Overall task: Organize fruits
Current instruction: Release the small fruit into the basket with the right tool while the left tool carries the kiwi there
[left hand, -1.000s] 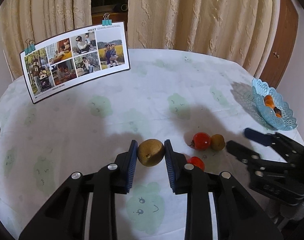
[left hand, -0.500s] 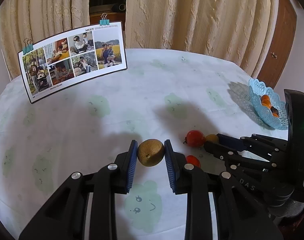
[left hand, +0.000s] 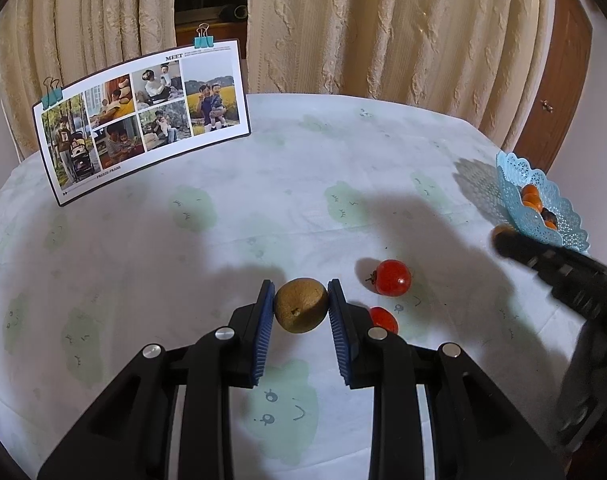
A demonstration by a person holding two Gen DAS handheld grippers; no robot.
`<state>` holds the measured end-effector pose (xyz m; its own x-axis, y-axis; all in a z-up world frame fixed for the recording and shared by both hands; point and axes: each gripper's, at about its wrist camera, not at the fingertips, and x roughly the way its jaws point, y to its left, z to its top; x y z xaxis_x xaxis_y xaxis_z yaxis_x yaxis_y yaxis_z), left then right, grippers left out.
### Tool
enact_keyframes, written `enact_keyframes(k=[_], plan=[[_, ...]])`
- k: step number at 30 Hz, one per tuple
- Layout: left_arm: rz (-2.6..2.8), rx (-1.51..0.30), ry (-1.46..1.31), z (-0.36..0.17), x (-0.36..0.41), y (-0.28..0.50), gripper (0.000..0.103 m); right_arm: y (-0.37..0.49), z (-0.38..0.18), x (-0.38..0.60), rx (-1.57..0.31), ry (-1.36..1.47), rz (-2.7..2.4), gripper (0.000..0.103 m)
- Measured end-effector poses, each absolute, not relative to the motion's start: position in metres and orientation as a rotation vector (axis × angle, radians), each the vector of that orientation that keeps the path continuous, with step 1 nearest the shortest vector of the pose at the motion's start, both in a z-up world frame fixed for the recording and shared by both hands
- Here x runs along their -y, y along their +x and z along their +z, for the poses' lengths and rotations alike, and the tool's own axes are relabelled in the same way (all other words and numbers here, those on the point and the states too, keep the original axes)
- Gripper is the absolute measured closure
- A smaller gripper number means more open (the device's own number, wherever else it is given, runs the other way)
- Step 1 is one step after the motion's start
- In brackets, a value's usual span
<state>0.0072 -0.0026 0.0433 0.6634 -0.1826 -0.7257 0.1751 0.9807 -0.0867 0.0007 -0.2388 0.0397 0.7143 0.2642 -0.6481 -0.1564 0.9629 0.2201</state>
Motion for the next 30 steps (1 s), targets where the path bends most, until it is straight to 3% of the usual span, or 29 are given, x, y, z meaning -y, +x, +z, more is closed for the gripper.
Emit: enact_keyframes(k=[21, 23, 25, 30], plan=[[-0.240, -0.803, 0.047, 0.054, 0.034, -0.001, 0.075, -0.038, 0.059, 0.405, -0.599, 0.310, -0.199, 0.077], [-0.249, -0.799, 0.055, 0.057, 0.040, -0.001, 0.075, -0.038, 0.055, 0.414, -0.599, 0.341, -0.211, 0.072], [-0.260, -0.791, 0.066, 0.061, 0.047, -0.002, 0.075, -0.042, 0.053, 0.422, -0.581, 0.370, -0.219, 0.059], [-0.291, -0.769, 0.100, 0.071, 0.066, -0.004, 0.075, -0.052, 0.052, 0.432, -0.529, 0.406, -0.275, 0.059]])
